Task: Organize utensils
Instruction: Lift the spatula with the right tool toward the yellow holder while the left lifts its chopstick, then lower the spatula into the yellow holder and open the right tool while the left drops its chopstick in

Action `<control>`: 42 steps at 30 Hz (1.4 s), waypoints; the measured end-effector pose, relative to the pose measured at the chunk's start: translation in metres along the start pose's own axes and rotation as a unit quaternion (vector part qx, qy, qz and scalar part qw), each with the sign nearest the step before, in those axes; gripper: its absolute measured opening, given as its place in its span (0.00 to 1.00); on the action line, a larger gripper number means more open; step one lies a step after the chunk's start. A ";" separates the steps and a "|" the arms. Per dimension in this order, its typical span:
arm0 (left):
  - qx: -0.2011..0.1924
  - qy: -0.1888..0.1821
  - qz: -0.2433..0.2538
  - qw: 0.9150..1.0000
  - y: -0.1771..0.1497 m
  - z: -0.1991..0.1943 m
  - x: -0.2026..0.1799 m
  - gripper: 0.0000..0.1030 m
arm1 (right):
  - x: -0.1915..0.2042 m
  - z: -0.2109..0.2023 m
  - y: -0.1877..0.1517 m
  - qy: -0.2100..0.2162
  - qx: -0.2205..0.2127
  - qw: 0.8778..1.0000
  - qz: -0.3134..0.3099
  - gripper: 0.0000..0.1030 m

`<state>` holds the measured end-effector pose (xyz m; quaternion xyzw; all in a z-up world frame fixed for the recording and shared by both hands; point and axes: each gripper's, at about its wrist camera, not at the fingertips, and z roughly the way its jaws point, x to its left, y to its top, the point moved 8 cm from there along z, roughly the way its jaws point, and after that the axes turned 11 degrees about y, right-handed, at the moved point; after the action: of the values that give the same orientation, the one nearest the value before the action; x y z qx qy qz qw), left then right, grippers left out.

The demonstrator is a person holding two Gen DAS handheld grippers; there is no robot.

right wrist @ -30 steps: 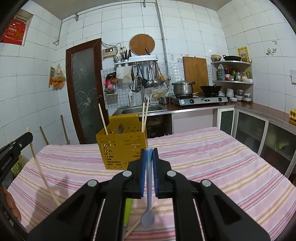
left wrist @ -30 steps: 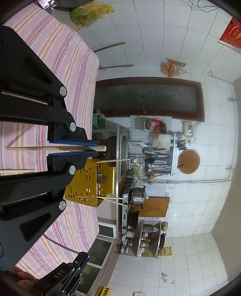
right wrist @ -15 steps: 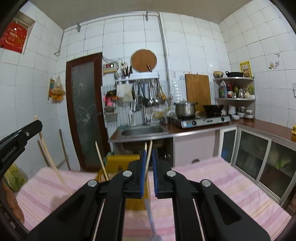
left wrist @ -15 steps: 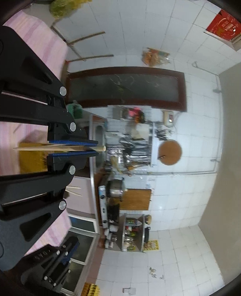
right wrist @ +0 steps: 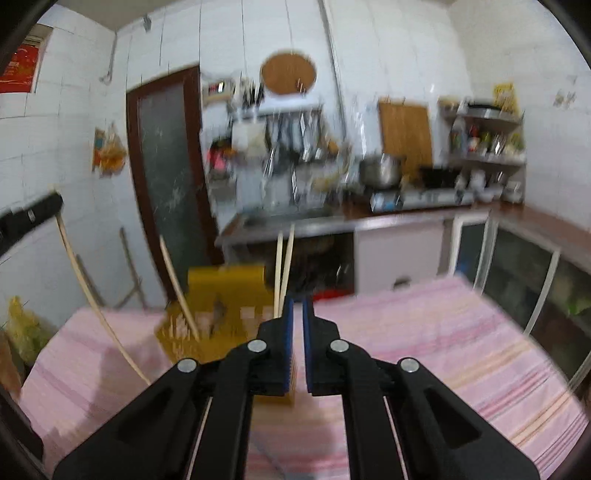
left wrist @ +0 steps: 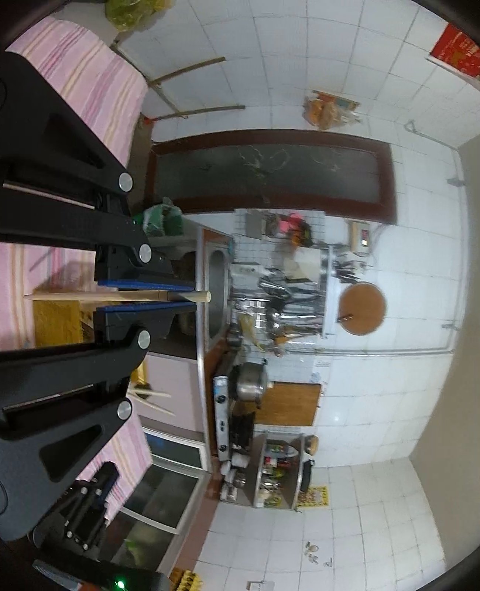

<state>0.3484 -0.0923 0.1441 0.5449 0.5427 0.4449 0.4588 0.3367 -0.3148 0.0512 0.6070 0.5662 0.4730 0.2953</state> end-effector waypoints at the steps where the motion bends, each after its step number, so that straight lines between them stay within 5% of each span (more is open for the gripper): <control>1: 0.006 0.003 0.001 1.000 -0.006 0.002 0.006 0.05 | 0.000 0.007 -0.011 0.003 0.016 1.000 -0.004 0.06; 4: 0.031 0.012 0.002 0.999 -0.023 0.011 0.026 0.05 | 0.007 0.025 -0.038 0.015 0.057 0.998 -0.033 0.07; 5: 0.038 0.013 0.001 0.999 -0.027 0.013 0.032 0.05 | 0.011 0.032 -0.047 0.022 0.074 0.996 -0.044 0.15; 6: 0.044 0.015 0.000 0.999 -0.031 0.015 0.037 0.05 | 0.017 0.040 -0.057 0.029 0.094 0.993 -0.057 0.39; 7: 0.049 0.018 -0.002 0.999 -0.034 0.017 0.042 0.05 | 0.020 0.044 -0.062 0.034 0.102 0.992 -0.064 0.51; 8: 0.054 0.020 -0.002 0.998 -0.038 0.019 0.049 0.05 | 0.027 0.050 -0.069 0.045 0.111 0.990 -0.076 0.56; 15: 0.075 0.036 -0.010 0.996 -0.054 0.033 0.080 0.05 | 0.053 0.080 -0.104 0.077 0.190 0.967 -0.150 0.35; 24: 0.085 0.037 -0.019 0.996 -0.064 0.042 0.091 0.05 | 0.053 0.113 -0.129 0.087 0.251 0.946 -0.183 0.27; 31: 0.085 0.034 -0.019 0.996 -0.065 0.044 0.089 0.05 | 0.055 0.126 -0.136 0.092 0.272 0.941 -0.180 0.24; 35: 0.086 0.033 -0.016 0.996 -0.064 0.045 0.082 0.05 | 0.056 0.130 -0.132 0.091 0.280 0.939 -0.175 0.12; 42: 0.086 0.029 -0.005 0.996 -0.062 0.045 0.074 0.05 | 0.048 0.107 -0.115 0.077 0.240 0.956 -0.148 0.07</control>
<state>0.3820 -0.0196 0.0744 0.5664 0.5948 0.4102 0.3965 0.3826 -0.2282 -0.0809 0.5312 0.7675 0.3195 0.1634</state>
